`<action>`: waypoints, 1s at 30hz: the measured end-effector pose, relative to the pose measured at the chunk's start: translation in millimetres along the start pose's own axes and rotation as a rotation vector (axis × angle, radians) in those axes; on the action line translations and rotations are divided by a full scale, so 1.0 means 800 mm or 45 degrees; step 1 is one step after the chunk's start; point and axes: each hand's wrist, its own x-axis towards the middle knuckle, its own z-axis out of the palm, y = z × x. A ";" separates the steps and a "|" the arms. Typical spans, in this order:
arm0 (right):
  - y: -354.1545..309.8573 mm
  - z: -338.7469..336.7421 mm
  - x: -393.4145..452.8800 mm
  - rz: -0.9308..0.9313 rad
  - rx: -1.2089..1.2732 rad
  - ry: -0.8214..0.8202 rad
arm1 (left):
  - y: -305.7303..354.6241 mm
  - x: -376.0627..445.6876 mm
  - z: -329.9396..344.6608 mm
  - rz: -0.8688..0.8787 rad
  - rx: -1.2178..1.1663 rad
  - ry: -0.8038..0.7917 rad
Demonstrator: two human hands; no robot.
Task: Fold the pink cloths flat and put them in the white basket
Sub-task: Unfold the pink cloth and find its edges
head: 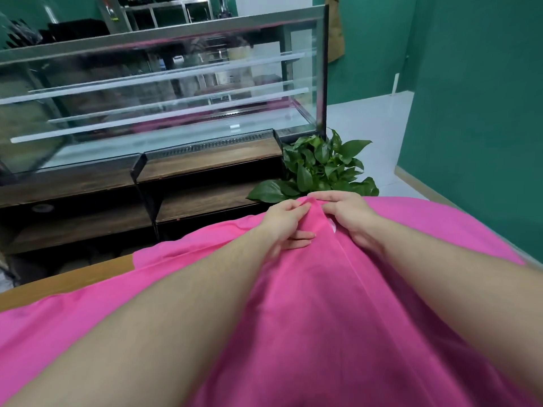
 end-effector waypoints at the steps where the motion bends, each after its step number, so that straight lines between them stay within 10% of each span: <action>1: 0.000 0.000 0.001 -0.017 0.024 0.000 | -0.001 0.000 0.001 0.006 -0.030 0.007; 18: -0.006 -0.009 -0.013 -0.150 0.107 -0.224 | 0.005 0.003 0.003 0.024 -0.203 -0.106; 23: -0.011 -0.005 -0.027 -0.224 0.095 -0.008 | 0.010 0.007 0.004 0.052 -0.250 -0.095; 30: -0.009 -0.029 -0.045 -0.329 -0.490 0.063 | 0.021 0.008 0.004 0.093 -0.217 -0.084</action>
